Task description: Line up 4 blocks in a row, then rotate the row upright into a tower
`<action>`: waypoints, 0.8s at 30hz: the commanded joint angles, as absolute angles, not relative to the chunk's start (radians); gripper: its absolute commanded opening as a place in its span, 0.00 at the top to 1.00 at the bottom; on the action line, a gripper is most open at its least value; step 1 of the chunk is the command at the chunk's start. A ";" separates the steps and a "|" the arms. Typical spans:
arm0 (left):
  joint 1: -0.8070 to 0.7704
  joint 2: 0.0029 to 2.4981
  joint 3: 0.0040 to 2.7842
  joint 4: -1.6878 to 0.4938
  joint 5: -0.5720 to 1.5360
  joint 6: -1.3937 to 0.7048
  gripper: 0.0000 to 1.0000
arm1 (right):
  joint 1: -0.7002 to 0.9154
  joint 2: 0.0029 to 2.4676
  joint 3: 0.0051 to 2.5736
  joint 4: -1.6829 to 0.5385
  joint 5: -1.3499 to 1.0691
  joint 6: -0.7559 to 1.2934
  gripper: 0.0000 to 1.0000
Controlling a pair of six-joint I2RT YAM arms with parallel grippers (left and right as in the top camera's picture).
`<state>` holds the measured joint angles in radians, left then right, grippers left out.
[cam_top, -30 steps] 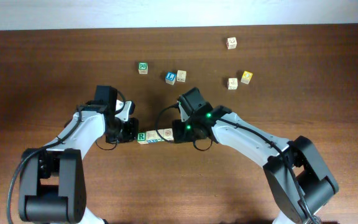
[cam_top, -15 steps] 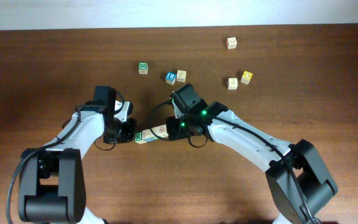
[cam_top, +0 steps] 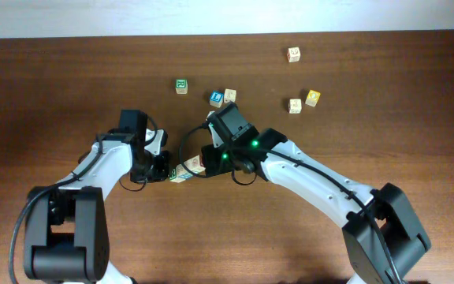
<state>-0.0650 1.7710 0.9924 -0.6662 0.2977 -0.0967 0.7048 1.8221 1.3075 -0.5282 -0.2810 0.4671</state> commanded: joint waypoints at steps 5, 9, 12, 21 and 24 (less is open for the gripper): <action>-0.092 1.775 0.990 -0.674 0.461 -0.089 1.00 | 0.761 1.824 1.329 -0.513 -0.354 0.461 0.96; -0.092 1.775 0.990 -0.674 0.461 -0.089 1.00 | 0.761 1.824 1.329 -0.513 -0.354 0.461 0.96; -0.092 1.775 0.990 -0.675 0.461 -0.089 1.00 | 0.761 1.824 1.329 -0.513 -0.354 0.461 0.96; -0.092 1.775 0.990 -0.686 0.460 -0.089 1.00 | 0.761 1.824 1.329 -0.496 -0.354 0.472 0.96; -0.092 1.775 0.990 -0.688 0.460 -0.089 1.00 | 0.761 1.824 1.329 -0.493 -0.354 0.472 0.96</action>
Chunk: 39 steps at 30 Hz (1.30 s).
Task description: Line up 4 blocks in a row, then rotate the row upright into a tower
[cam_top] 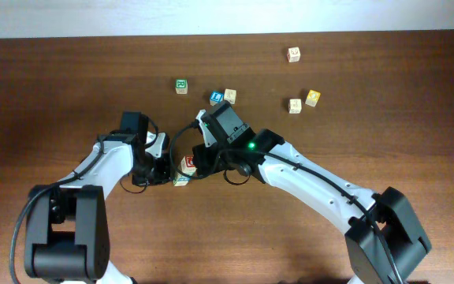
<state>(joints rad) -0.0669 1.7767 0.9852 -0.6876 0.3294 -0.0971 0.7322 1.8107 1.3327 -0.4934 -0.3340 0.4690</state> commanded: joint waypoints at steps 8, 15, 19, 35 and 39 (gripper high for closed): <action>-0.092 1.775 0.990 -0.692 0.460 -0.089 1.00 | 0.761 1.826 1.329 -0.491 -0.355 0.472 0.96; -0.092 1.775 0.990 -0.693 0.460 -0.089 1.00 | 0.772 1.828 1.329 -0.491 -0.354 0.472 0.96; -0.092 1.775 0.990 -0.693 0.460 -0.089 1.00 | 0.772 1.830 1.330 -0.482 -0.354 0.471 0.96; -0.082 1.774 0.992 -0.689 0.456 -0.128 1.00 | 0.773 1.830 1.352 -0.479 -0.358 0.463 0.96; -0.062 1.774 0.996 -0.690 0.461 -0.171 1.00 | 0.773 1.830 1.353 -0.479 -0.358 0.463 0.96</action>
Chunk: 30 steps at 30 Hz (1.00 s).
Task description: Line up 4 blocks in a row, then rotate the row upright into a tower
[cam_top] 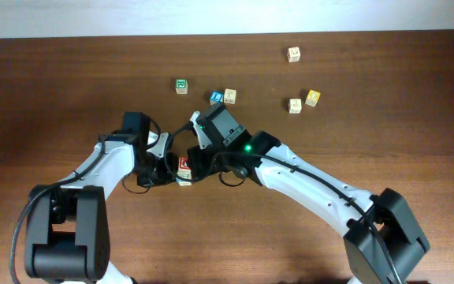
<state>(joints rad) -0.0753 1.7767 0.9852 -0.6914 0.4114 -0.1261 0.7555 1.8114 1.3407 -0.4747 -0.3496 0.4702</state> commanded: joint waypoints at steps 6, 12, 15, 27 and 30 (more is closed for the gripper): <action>-0.055 1.774 1.013 -0.690 0.519 -0.171 1.00 | 0.773 1.830 1.353 -0.479 -0.358 0.463 0.96; -0.055 1.774 1.045 -0.708 0.536 -0.171 1.00 | 0.773 1.830 1.353 -0.479 -0.358 0.463 0.96; -0.055 1.774 1.050 -0.716 0.535 -0.171 1.00 | 0.773 1.830 1.353 -0.479 -0.358 0.463 0.96; 0.016 1.774 1.065 -0.716 0.434 -0.171 1.00 | 0.773 1.830 1.353 -0.479 -0.358 0.463 0.96; 0.056 1.774 1.093 -0.716 0.410 -0.170 1.00 | 0.773 1.830 1.362 -0.483 -0.358 0.459 0.96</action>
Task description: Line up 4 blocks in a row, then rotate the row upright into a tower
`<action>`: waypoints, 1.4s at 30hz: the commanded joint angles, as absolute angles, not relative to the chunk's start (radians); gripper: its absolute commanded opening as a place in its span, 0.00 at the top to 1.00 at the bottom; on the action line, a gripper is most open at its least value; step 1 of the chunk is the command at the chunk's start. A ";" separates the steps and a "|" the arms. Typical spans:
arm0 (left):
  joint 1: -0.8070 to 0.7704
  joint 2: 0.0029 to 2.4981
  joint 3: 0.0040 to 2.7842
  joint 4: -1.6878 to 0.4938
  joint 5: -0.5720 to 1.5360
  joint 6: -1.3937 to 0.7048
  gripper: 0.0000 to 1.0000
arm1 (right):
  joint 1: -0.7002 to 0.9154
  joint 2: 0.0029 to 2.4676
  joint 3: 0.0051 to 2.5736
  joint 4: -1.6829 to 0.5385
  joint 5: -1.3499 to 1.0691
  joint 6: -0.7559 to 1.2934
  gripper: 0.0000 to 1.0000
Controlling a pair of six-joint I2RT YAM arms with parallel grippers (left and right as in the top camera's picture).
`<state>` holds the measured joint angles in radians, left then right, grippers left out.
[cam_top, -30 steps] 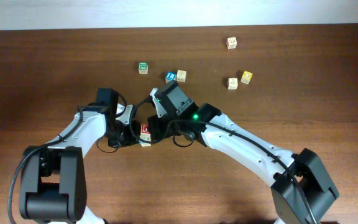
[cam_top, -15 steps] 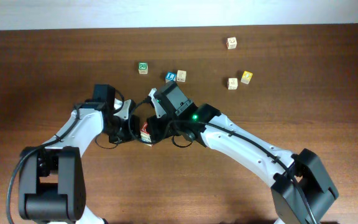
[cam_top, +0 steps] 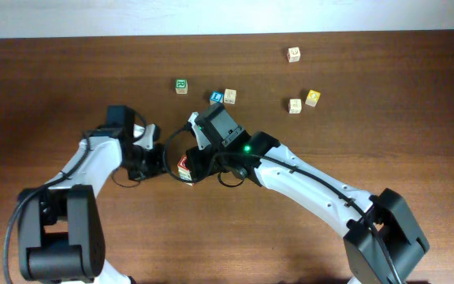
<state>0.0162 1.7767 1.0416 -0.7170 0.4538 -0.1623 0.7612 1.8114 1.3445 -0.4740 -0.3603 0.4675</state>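
Observation:
In the overhead view my right gripper (cam_top: 189, 164) is shut on a wooden block with a red face (cam_top: 184, 165), left of the table's centre. A pale edge of a second block (cam_top: 186, 177) peeks out just below it. My left gripper (cam_top: 158, 162) sits a little to the left of both blocks, touching neither; its dark fingers look parted. Further back stand a green-lettered block (cam_top: 181, 85), a blue block (cam_top: 217, 98) beside a tan one (cam_top: 230, 95), a tan block (cam_top: 295, 106), a yellow block (cam_top: 313, 98) and a far tan block (cam_top: 293, 54).
The brown wooden table (cam_top: 69, 79) runs to a white wall strip along the far edge. Both arms' white links cross the front half of the table. The loose blocks are grouped in the back middle and back right.
My left arm has drawn back to the left, away from the two blocks. The right gripper and the red-faced block have hardly moved.
At first both grippers met at two blocks left of centre, the left one against a pale green-edged block. Over the following moments the right gripper shifted left with the red-faced block. Now the left gripper stands apart from the pair.

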 commanded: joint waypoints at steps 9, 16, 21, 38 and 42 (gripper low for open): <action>0.080 1.774 1.134 -0.715 0.395 -0.170 1.00 | 0.773 1.829 1.397 -0.511 -0.357 0.448 0.96; 0.080 1.774 1.134 -0.715 0.395 -0.170 1.00 | 0.773 1.829 1.465 -0.562 -0.357 0.422 0.94; 0.080 1.755 1.209 -0.775 0.367 -0.155 1.00 | 0.752 1.816 1.623 -0.709 -0.349 0.351 0.83; 0.080 1.289 1.611 -1.112 0.290 0.047 0.00 | 0.522 1.520 2.172 -1.384 0.043 0.232 0.06; 0.080 1.230 1.611 -1.119 0.291 0.047 0.01 | 0.508 1.373 2.172 -1.441 0.107 0.232 0.02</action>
